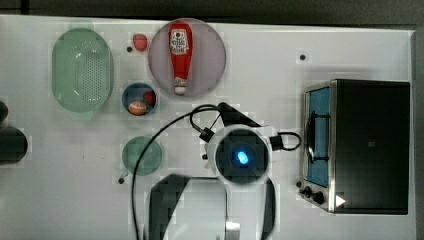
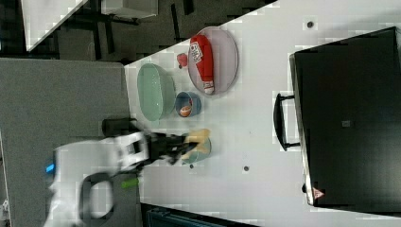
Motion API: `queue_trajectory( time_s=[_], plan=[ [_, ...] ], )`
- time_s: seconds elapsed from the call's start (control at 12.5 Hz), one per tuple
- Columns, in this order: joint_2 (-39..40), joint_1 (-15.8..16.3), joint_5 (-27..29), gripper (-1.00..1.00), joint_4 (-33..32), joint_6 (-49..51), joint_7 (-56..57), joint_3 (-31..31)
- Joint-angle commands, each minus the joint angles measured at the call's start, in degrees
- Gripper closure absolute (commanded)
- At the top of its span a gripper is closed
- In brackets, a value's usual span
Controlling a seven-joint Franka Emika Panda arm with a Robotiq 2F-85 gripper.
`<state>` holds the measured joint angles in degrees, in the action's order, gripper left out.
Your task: Pick Banana and place it in mug.
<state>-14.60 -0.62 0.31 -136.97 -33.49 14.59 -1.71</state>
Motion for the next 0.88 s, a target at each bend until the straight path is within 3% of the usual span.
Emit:
queue_trajectory(
  time_s=[0.08,0.4,0.88],
  plan=[
    [-1.33,1.29,-1.14,0.43,2.66,2.13,-0.9,3.0],
    [-4.41,3.08,-0.53,0.43,3.03,3.95,-13.21,11.21],
    [2.47,4.51,0.56,0.43,3.06,2.76,-38.84,23.89]
  ],
)
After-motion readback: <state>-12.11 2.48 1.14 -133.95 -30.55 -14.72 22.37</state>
